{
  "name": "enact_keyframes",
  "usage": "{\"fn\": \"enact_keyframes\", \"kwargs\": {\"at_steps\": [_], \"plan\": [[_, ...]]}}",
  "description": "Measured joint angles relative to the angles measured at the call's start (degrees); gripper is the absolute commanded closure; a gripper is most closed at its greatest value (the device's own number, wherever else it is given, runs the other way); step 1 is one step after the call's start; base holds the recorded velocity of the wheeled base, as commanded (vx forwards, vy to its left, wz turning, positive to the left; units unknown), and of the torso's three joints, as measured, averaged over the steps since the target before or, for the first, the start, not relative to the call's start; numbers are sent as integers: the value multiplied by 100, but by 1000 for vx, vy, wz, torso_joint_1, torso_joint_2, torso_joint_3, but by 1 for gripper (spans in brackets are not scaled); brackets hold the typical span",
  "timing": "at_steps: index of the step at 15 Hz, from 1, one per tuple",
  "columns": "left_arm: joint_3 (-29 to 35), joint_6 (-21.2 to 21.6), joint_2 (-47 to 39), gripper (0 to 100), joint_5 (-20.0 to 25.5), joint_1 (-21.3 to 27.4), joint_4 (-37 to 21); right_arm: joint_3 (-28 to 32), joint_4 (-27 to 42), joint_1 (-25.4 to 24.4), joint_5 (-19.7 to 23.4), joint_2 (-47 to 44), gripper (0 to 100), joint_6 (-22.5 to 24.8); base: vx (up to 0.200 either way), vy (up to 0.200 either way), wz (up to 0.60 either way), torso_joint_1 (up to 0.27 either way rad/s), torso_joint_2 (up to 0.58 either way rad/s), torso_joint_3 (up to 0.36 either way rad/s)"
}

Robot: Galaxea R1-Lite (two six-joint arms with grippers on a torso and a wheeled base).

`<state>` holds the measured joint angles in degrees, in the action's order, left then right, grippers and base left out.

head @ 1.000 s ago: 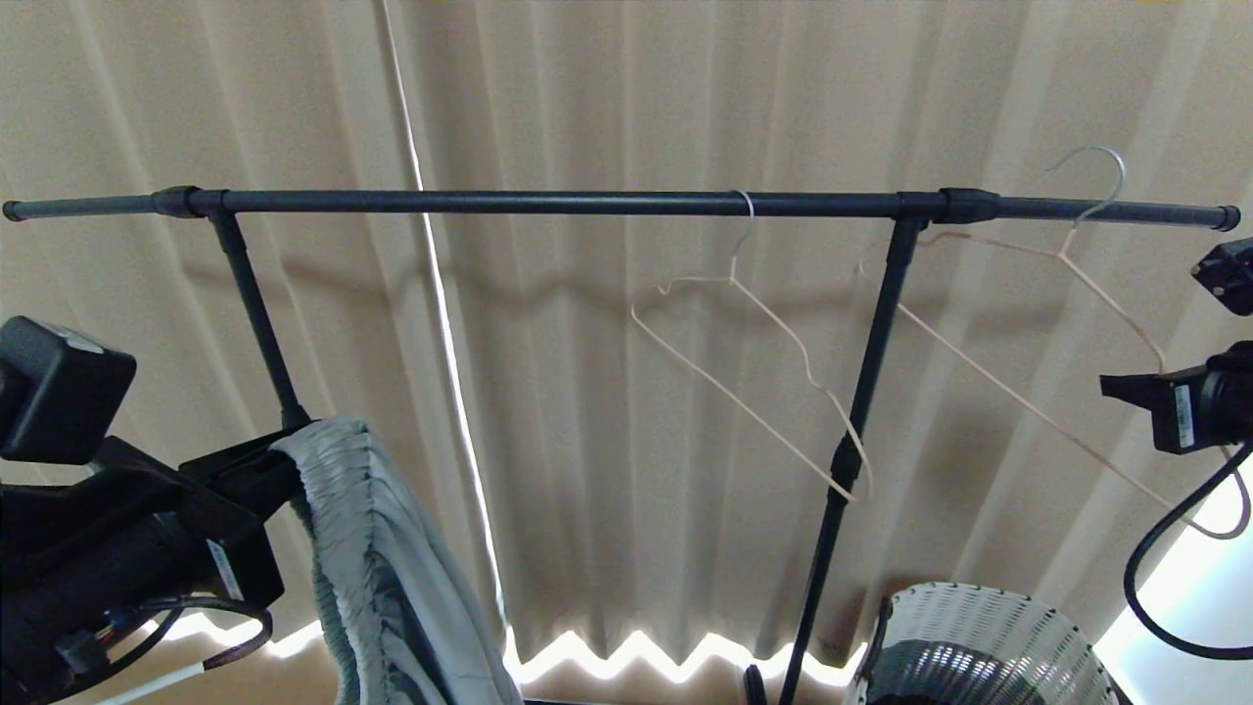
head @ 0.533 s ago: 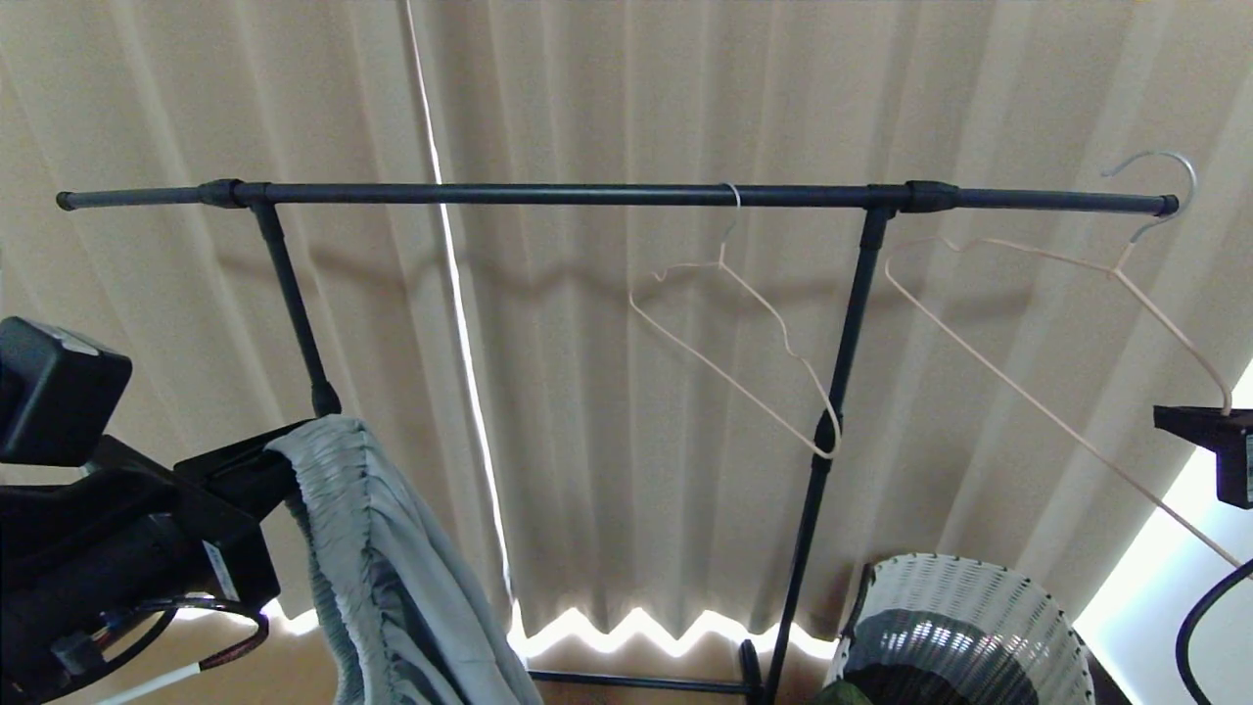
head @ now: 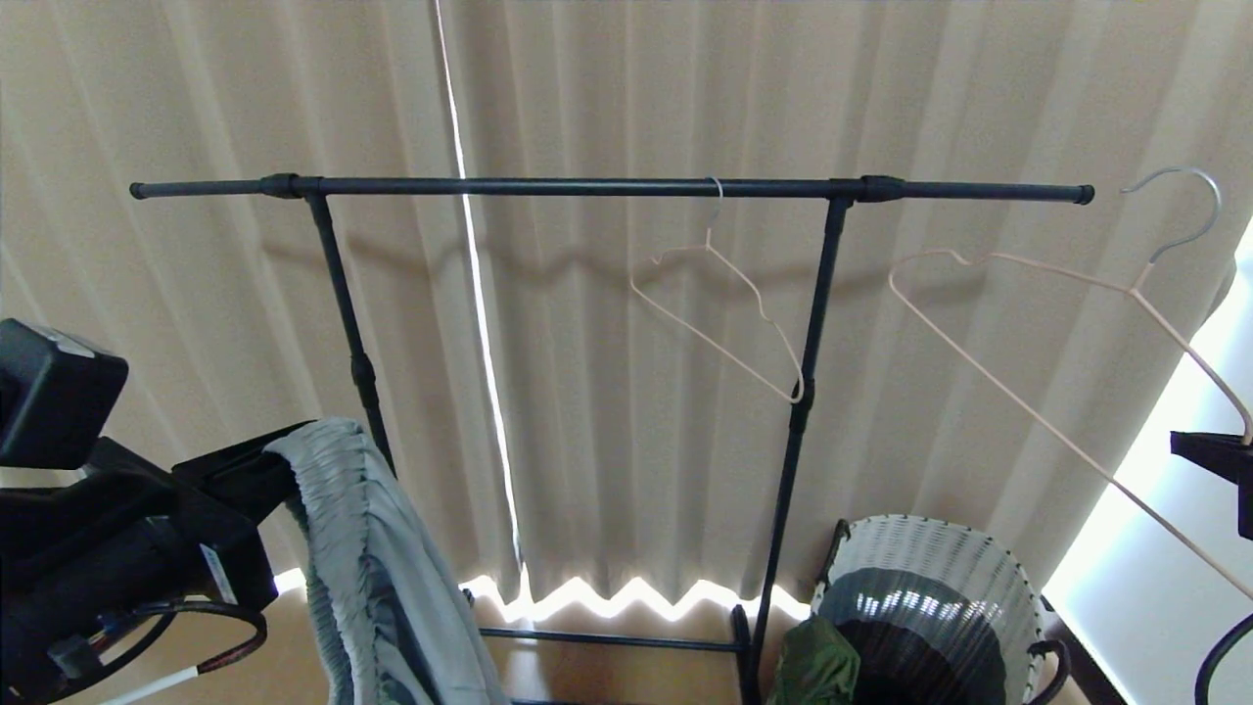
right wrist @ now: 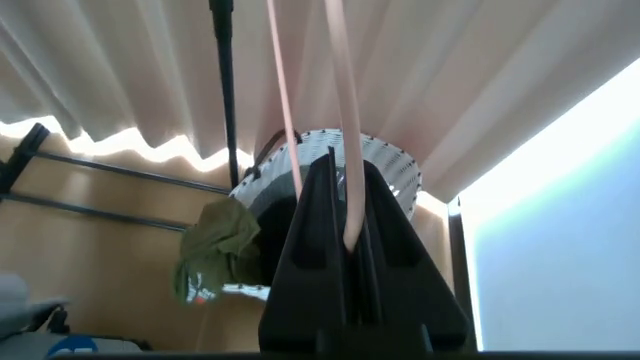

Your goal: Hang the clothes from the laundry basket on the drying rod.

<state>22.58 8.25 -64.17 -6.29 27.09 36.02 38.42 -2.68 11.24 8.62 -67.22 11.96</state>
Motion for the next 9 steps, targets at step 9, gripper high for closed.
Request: {"fn": "enact_keyframes", "kwargs": {"at_steps": [9], "plan": [[43, -24, 11, 100, -2, -11, -1, -265, -2, -210, 969, 363, 100, -37, 0, 156, 0, 3, 0, 3]]}}
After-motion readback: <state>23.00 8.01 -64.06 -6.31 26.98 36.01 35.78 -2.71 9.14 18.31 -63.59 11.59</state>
